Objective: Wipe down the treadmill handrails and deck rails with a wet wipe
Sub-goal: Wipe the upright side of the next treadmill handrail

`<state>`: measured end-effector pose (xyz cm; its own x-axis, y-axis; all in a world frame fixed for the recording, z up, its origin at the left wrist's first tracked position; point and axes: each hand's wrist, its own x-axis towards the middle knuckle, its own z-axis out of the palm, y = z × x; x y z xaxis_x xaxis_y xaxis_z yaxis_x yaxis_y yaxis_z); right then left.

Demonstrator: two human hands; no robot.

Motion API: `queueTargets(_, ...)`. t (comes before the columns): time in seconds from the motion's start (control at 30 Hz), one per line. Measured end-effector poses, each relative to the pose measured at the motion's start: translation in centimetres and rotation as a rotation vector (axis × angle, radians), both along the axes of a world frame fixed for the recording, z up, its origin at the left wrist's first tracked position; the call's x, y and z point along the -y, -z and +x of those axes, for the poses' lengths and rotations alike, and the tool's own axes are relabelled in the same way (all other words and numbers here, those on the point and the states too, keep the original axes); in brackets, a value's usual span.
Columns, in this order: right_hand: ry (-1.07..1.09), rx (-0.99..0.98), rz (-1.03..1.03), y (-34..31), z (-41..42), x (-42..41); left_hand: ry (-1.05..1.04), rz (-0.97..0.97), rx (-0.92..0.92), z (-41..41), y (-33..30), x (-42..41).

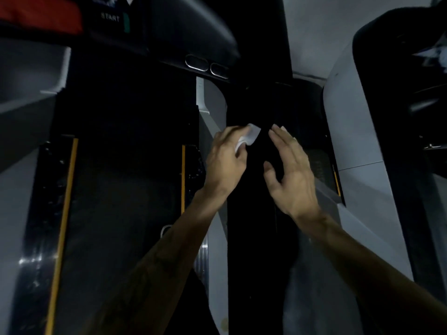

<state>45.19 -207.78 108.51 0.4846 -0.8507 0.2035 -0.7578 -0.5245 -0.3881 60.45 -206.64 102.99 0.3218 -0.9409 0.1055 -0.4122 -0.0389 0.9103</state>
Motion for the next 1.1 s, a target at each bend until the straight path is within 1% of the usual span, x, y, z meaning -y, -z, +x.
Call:
queueTargets(0.07,0.002,-0.039,-0.015,-0.1,0.2,-0.1,0.035,0.013,0.071,0.4,-0.4,-0.7)
queueTargets(0.17,-0.022,-0.177,-0.035,-0.4,0.6,-0.5,0.088,0.005,0.157,1.2,-1.2,-1.6)
queueTargets(0.27,-0.034,-0.265,-0.005,-1.4,0.9,-0.6,0.128,0.010,0.236,2.3,-1.9,-2.3)
queueTargets(0.47,-0.025,-0.259,0.081,-3.2,3.2,-1.9,0.171,0.014,0.343,4.0,-4.2,-3.5)
queueTargets(0.63,-0.022,-0.238,0.104,-3.9,5.8,-4.0,0.175,0.021,0.414,6.5,-5.9,-5.6)
queueTargets(0.8,0.021,-0.195,0.076,-5.4,8.5,-7.9,0.213,0.027,0.497,10.1,-7.5,-10.0)
queueTargets(1.1,0.040,-0.232,0.085,-7.7,12.3,-17.1,0.230,0.046,0.568,15.4,-9.3,-19.9)
